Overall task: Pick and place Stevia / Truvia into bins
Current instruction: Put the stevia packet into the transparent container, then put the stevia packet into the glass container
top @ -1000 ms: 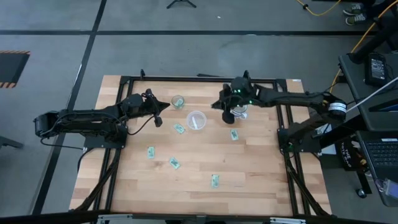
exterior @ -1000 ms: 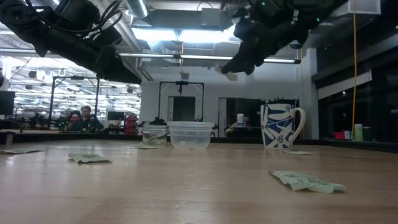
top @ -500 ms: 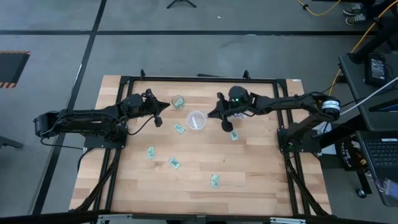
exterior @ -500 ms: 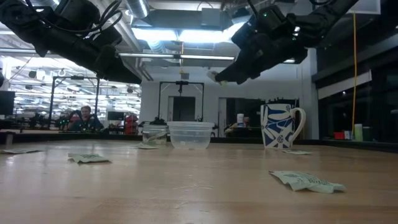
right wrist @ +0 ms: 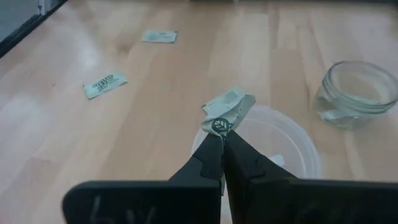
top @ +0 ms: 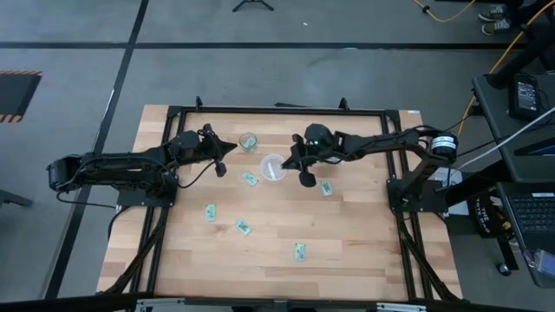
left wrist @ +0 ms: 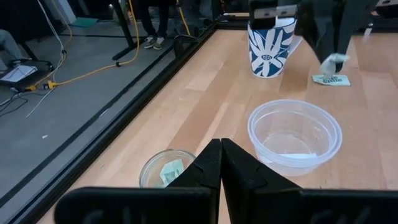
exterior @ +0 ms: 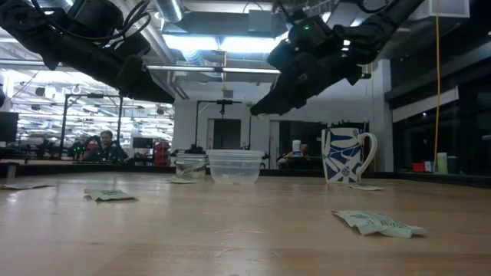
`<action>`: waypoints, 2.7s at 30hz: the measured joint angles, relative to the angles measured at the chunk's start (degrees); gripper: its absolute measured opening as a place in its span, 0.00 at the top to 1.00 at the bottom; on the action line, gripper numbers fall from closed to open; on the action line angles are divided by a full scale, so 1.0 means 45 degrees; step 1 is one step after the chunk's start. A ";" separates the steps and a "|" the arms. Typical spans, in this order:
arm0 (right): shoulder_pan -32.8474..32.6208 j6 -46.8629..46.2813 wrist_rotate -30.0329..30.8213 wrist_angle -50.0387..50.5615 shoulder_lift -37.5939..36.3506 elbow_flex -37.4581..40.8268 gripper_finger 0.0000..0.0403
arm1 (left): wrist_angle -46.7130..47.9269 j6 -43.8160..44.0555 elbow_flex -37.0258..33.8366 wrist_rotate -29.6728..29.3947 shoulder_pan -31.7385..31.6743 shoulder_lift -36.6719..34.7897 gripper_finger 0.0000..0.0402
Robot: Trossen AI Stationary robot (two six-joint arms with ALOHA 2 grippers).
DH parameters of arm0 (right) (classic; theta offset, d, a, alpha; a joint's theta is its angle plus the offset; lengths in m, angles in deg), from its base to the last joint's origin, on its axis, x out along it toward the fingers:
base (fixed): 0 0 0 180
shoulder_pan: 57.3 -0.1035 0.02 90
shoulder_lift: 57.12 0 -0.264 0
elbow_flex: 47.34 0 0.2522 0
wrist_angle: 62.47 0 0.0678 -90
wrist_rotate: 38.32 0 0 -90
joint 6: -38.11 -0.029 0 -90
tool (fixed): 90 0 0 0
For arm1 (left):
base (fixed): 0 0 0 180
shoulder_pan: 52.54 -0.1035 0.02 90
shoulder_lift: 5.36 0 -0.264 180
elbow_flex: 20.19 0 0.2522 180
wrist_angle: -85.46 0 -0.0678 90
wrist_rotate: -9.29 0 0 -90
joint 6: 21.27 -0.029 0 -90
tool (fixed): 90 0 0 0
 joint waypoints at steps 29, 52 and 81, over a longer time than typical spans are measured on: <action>-0.0083 0.0044 0.1628 0.4672 0.3345 -0.4294 0.98 | 0.0000 -0.0340 0.0000 0.0000 0.0000 0.0002 0.99; -0.0087 -0.0010 0.1628 0.4798 0.3305 -0.4294 0.80 | 0.0002 -0.0002 0.0000 0.0000 0.0000 0.0002 0.99; -0.0937 0.0286 0.3116 0.3722 -0.2208 -0.0537 0.98 | 0.0067 -0.1103 0.0000 0.1660 0.0738 0.0002 0.99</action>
